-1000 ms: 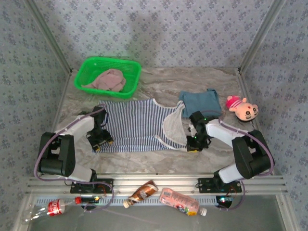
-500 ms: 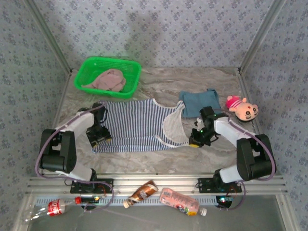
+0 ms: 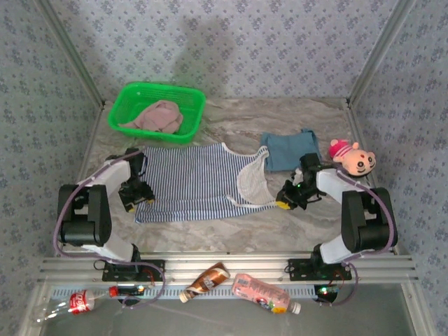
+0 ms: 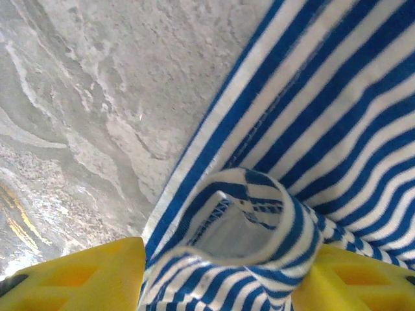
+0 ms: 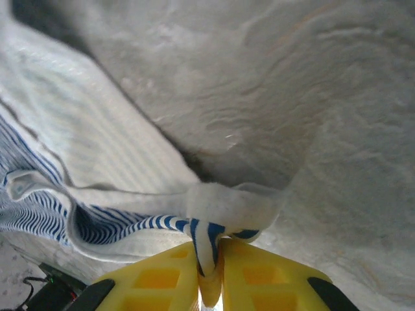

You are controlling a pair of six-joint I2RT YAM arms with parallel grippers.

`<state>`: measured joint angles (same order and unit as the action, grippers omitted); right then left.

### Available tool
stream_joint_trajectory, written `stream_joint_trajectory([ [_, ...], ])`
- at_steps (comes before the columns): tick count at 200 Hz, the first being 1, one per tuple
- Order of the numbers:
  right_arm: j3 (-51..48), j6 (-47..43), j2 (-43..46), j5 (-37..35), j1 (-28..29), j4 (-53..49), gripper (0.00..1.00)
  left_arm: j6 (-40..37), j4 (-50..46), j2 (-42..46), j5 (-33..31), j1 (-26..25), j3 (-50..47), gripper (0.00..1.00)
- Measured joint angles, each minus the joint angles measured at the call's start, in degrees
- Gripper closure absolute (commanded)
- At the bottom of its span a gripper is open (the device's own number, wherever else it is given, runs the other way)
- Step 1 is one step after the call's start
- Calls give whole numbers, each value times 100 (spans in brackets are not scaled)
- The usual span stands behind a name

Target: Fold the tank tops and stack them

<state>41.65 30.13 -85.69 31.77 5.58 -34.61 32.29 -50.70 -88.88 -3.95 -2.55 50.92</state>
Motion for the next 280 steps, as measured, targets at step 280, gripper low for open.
stream_joint_trajectory([
  [280, 409, -466, -87, -223, 1582, -87, 66, 527, -125, 328, 483, -885, 278, 41],
])
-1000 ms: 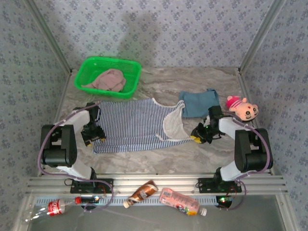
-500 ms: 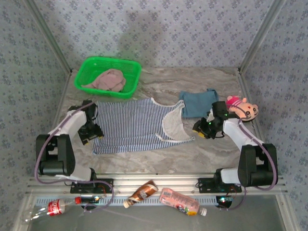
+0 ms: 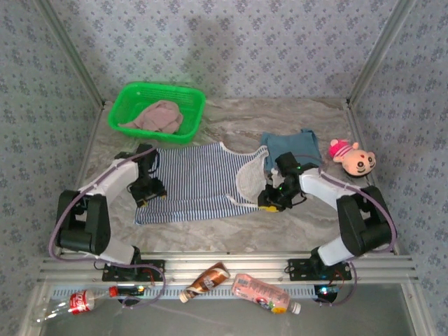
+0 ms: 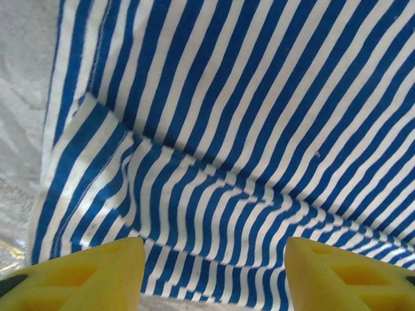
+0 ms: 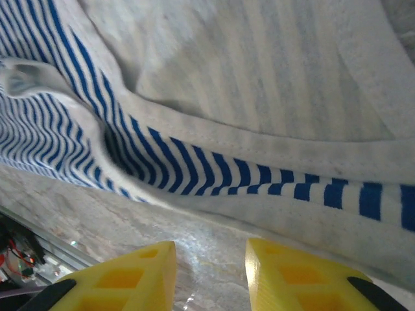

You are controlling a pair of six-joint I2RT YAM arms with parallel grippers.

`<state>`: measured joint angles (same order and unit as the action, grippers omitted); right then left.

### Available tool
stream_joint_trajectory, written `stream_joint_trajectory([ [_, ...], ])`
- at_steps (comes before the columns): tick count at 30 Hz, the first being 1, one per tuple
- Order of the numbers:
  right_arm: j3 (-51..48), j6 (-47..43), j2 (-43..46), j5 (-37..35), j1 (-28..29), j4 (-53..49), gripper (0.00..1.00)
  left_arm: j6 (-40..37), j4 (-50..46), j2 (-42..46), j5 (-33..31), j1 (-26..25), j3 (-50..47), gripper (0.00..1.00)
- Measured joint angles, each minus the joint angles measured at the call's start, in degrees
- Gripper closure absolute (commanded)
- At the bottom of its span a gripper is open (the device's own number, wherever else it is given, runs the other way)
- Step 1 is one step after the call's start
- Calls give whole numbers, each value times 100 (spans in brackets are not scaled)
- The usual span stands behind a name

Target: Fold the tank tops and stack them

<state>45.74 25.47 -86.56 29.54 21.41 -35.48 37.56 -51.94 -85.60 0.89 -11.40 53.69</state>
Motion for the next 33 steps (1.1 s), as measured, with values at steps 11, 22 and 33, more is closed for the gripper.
stream_joint_trajectory([
  [11, 293, -160, -780, 13, -229, 752, 70, -339, 470, -564, -140, 162, -22, 41],
  [22, 9, -369, -525, 50, -728, 518, 70, -763, 557, -564, -479, 614, -295, 41],
  [33, -299, -557, -116, -90, -778, -214, 70, -758, 90, -105, -411, 614, -203, 43],
])
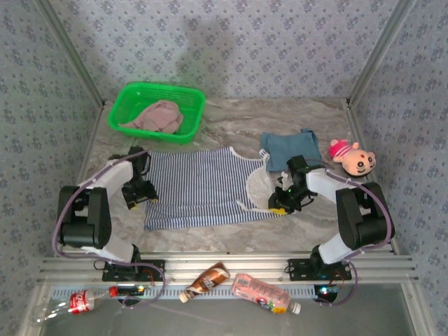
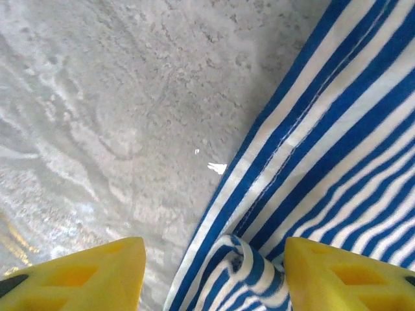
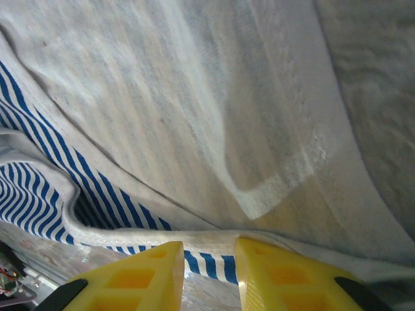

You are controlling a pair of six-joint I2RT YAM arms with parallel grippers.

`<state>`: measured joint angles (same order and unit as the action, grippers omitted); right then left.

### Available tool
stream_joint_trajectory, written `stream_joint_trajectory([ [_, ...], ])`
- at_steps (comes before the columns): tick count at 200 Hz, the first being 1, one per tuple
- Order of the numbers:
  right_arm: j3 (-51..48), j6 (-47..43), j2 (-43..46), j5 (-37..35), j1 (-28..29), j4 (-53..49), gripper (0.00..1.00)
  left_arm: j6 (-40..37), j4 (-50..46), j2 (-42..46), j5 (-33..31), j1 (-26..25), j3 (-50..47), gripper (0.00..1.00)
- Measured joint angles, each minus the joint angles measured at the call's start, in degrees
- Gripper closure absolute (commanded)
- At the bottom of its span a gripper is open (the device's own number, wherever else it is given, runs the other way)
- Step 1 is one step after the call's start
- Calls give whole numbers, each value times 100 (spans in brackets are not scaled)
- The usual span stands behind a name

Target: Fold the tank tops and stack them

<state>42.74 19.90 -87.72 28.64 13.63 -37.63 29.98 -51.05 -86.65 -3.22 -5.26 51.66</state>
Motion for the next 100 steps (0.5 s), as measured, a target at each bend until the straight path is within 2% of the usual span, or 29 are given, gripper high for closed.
stream_joint_trajectory([
  [41, 42, -28, 210, -81, 48, -184, 69, 57, -173, 223, 289, -31, 28, 51],
  [64, 354, -26, 262, -87, 262, -227, 69, 66, -168, 219, 424, -92, 28, 53],
  [100, 911, -31, 142, -76, 691, 59, 69, 39, -125, -61, 538, -227, 28, 68],
])
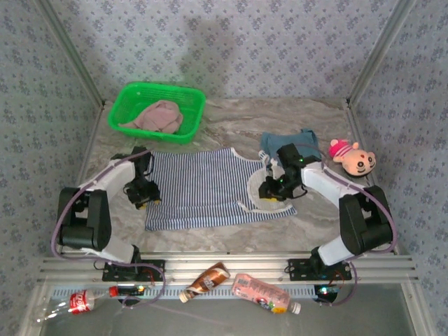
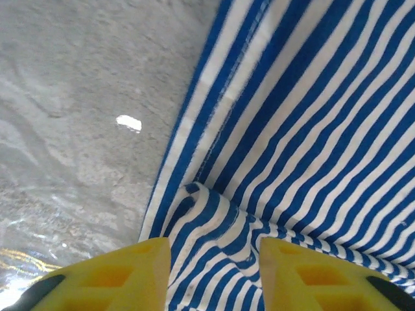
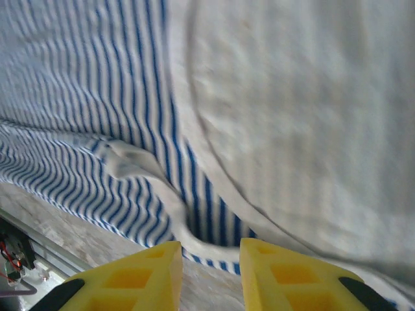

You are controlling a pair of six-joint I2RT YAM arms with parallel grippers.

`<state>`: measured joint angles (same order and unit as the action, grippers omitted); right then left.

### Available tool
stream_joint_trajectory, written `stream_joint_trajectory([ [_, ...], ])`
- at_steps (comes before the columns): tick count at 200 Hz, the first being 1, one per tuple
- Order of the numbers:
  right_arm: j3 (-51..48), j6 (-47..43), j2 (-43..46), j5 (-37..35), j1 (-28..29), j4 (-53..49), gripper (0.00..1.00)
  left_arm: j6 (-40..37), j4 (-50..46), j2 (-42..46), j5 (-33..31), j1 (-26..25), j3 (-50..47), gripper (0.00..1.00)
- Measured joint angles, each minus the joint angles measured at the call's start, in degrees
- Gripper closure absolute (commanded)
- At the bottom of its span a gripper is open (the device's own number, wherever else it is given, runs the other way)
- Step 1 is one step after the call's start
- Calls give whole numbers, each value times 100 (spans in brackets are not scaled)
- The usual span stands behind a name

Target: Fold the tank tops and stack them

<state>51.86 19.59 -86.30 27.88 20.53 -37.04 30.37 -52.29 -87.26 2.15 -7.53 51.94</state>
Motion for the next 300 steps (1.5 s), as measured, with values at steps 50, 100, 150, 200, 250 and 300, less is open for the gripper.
stream_joint_trajectory([
  [50, 195, -129, -857, 4, 203, 485, 69, 11, 160, -433, -55, 2, -122, 84],
  [100, 46, -271, -1121, 37, 505, 557, 69, 223, -26, -240, -114, 201, -435, 83],
  [150, -192, -302, -931, 151, 750, 374, 69, 590, -409, 59, -199, 264, -629, 81],
  [200, -166, -420, -922, 197, 994, 87, 68, 761, -833, 476, -302, 267, -446, 69],
  [250, 472, -413, -640, 129, 914, 190, 65, 452, -330, -348, -289, 267, 769, 64],
  [300, 1263, -396, -1290, 103, 903, 1019, 64, 31, 697, -1517, -59, 282, 1401, 66],
])
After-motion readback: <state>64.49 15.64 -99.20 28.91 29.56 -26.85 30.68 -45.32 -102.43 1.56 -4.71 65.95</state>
